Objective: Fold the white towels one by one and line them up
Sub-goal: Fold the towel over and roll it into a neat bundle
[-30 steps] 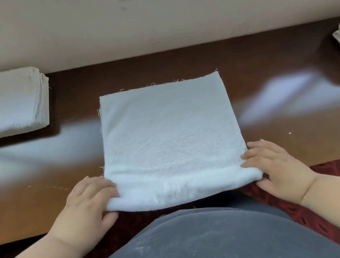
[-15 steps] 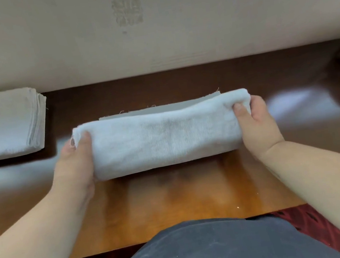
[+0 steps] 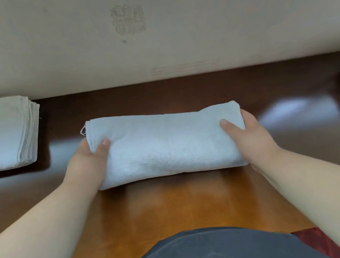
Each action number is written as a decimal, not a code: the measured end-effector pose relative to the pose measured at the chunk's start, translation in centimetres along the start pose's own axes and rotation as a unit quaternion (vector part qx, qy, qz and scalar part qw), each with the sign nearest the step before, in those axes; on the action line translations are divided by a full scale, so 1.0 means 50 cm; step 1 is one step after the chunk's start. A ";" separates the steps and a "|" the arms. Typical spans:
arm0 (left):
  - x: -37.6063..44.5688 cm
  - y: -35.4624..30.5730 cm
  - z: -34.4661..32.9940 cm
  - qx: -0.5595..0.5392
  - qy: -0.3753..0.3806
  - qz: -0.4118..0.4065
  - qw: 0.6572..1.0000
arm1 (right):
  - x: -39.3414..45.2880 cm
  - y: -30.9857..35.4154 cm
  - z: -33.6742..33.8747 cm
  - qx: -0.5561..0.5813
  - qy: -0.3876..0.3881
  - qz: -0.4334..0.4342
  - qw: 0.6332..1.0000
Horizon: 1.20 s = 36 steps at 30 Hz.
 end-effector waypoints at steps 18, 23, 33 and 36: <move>-0.091 -0.236 0.012 0.220 -0.116 -0.284 0.926 | -0.080 0.170 0.024 -0.141 -0.234 0.224 0.936; -0.144 -0.290 -0.176 0.361 0.094 -0.430 0.822 | -0.153 0.197 -0.236 -0.460 -0.017 0.376 0.804; -0.071 -0.129 -0.162 0.442 0.107 -0.270 0.849 | -0.020 0.097 -0.222 -0.542 0.041 0.215 0.811; -0.071 -0.130 -0.162 0.439 0.108 -0.275 0.849 | -0.007 0.096 -0.214 -0.543 0.044 0.226 0.807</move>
Point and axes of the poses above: each hand's wrist, its own x-axis towards the middle knuckle, its own z-axis out of the back of the hand, y = z × x, the point moved 10 cm from there along x, towards the middle knuckle, and after that the axes turned 6 degrees about -z, right-handed, at the moved point
